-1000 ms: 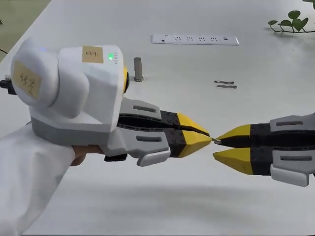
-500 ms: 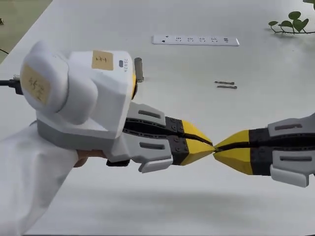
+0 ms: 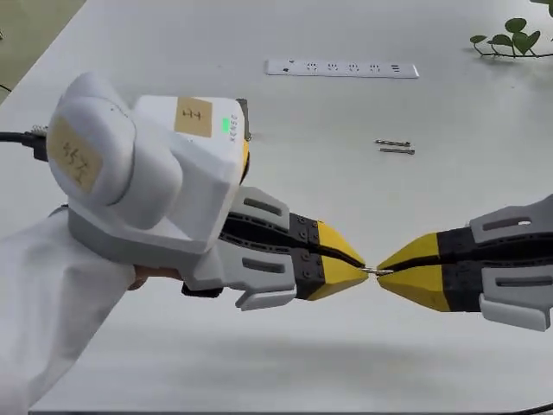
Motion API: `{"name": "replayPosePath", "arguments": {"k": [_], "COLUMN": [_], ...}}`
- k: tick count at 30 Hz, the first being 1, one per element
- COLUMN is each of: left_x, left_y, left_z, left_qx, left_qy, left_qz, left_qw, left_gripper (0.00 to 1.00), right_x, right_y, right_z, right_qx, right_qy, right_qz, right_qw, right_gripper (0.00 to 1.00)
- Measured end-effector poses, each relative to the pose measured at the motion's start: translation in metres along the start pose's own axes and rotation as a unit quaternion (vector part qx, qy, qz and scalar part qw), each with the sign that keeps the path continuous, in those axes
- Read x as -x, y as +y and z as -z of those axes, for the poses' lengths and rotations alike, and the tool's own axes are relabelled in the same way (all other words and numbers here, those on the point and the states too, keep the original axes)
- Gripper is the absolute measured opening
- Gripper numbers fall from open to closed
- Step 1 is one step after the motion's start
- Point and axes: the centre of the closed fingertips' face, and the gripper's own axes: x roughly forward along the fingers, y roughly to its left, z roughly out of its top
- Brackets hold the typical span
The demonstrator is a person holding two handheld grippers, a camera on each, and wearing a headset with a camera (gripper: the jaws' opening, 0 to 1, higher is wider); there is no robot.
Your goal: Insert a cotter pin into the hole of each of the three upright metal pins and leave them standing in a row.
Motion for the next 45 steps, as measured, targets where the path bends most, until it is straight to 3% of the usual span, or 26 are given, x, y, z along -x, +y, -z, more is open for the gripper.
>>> {"name": "replayPosePath", "arguments": {"k": [5,7,12,16,21,24,29,31,37,41,45], "left_x": [0.0,0.0,0.0,0.0,0.002,0.001,0.002,0.002,-0.003,-0.008,-0.012], "left_y": [0.001,0.002,0.009,0.017,0.036,0.043,0.071,0.081,0.096,0.098,0.101], "left_z": [0.003,0.005,0.004,0.008,0.013,0.017,0.023,0.029,0.045,0.057,0.062], "left_qx": [0.003,0.021,0.023,0.03,0.05,0.048,0.062,0.078,0.082,0.076,0.073], "left_qy": [0.002,0.003,-0.003,0.003,0.005,0.015,0.013,0.02,0.046,0.073,0.084], "left_qz": [-0.002,0.0,-0.012,-0.022,-0.063,-0.072,-0.126,-0.139,-0.15,-0.14,-0.133], "left_qw": [1.0,0.9998,0.9996,0.9993,0.9967,0.9961,0.99,0.9871,0.9841,0.9845,0.9848], "left_gripper": [0.0,0.0,0.01,0.1,0.16,0.19,0.19,0.19,0.19,0.15,0.15], "right_x": [-0.002,-0.003,-0.003,-0.002,-0.003,-0.005,-0.01,-0.01,-0.014,-0.017,-0.021], "right_y": [0.0,-0.001,-0.005,-0.014,-0.027,-0.032,-0.043,-0.051,-0.072,-0.081,-0.087], "right_z": [0.002,0.003,0.001,-0.002,0.007,0.015,0.024,0.027,0.037,0.042,0.048], "right_qx": [0.007,0.006,0.01,0.013,0.008,0.01,0.011,0.01,0.013,0.012,0.012], "right_qy": [0.007,0.009,0.01,0.009,0.028,0.047,0.06,0.067,0.085,0.091,0.098], "right_qz": [-0.002,-0.004,0.0,0.009,0.024,0.031,0.042,0.052,0.068,0.069,0.066], "right_qw": [0.9999,0.9999,0.9999,0.9998,0.9993,0.9984,0.9973,0.9964,0.994,0.9934,0.9929], "right_gripper": [0.0,0.0,0.0,0.0,0.0,0.0,0.0,0.0,0.0,0.0,0.0]}}
